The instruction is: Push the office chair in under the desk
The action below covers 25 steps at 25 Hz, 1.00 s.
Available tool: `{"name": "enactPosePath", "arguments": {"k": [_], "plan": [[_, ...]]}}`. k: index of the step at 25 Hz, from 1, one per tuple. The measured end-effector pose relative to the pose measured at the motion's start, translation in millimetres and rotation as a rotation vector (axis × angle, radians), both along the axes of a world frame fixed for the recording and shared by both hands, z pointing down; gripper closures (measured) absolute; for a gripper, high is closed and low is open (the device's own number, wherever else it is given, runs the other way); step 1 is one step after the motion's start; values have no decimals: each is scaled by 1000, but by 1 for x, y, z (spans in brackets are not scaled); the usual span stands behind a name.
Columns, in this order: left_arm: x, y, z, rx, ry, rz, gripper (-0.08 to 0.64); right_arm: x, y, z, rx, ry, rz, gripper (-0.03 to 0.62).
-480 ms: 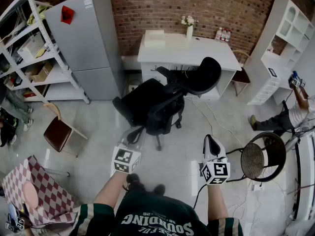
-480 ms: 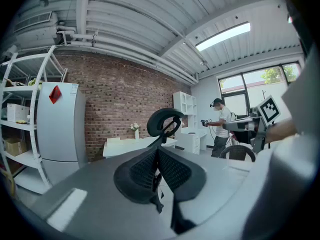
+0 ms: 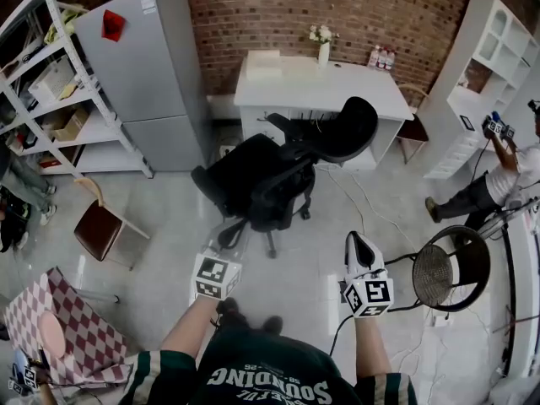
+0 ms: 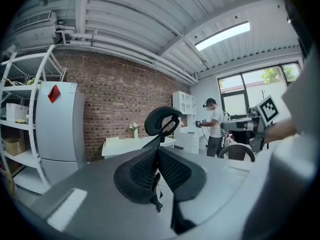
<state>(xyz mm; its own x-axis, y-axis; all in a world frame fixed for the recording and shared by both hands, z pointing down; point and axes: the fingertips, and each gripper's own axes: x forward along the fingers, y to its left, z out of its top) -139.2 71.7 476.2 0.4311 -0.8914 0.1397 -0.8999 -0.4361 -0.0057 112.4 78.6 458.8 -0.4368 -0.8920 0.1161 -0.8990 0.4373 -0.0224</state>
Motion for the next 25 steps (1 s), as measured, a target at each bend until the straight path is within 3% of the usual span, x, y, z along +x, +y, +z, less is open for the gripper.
{"name": "enactPosePath", "arguments": {"k": [9, 25], "plan": [[3, 2, -3, 23, 14, 11, 549, -2, 1, 4, -11, -21, -27, 591], [12, -1, 4, -11, -34, -12, 549, 5, 3, 18, -57, -48, -59, 591]]}}
